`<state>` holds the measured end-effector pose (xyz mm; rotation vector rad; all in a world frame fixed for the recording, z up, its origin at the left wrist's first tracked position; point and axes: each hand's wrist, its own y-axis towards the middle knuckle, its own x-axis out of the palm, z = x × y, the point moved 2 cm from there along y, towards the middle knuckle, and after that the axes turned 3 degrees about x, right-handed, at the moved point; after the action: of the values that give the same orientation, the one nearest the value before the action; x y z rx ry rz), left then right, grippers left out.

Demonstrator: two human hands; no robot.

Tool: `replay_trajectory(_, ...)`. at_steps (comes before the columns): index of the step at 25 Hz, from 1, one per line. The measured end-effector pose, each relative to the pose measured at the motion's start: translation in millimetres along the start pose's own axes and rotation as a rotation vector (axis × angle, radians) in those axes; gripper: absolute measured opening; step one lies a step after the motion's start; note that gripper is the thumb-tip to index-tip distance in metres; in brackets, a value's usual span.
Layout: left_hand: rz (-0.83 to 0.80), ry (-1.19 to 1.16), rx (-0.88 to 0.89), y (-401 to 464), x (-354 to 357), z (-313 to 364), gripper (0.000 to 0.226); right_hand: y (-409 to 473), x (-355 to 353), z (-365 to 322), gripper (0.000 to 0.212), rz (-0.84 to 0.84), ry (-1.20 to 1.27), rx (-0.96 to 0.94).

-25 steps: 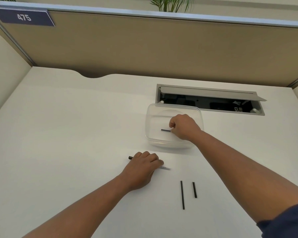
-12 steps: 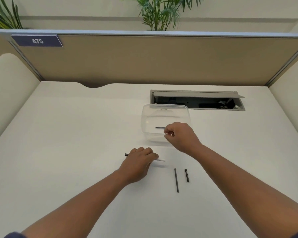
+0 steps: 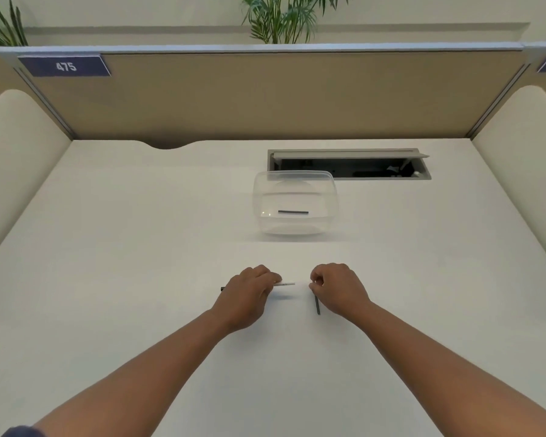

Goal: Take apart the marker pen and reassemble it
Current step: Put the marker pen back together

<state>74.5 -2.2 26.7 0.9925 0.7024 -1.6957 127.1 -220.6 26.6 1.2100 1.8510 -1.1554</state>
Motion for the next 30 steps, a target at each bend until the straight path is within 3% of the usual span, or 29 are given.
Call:
replay_trajectory(7, -0.018, -0.084, -0.076, -20, 5, 5, 0.029, -11, 23, 2, 0.009, -0.003, -0.086, 0.045)
replay_trajectory(13, 0.023, -0.070, -0.053, -26, 4, 12, 0.028, -16, 31, 2, 0.021, -0.001, -0.100, 0.068)
replay_trajectory(18, 0.080, -0.022, -0.023, -28, -1, 16, 0.027, -21, 30, 6, 0.018, -0.058, 0.026, 0.089)
replay_trajectory(20, 0.089, -0.018, -0.019, -29, -2, 17, 0.027, -24, 27, 6, 0.016, -0.063, 0.158, 0.115)
replay_trajectory(24, 0.096, -0.045, -0.033, -31, -2, 19, 0.026, -30, 18, 0, 0.015, -0.080, 0.687, 0.219)
replay_trajectory(30, 0.100, -0.094, -0.080, -31, -5, 21, 0.024, -33, -5, -14, 0.012, -0.057, 1.098, 0.188)
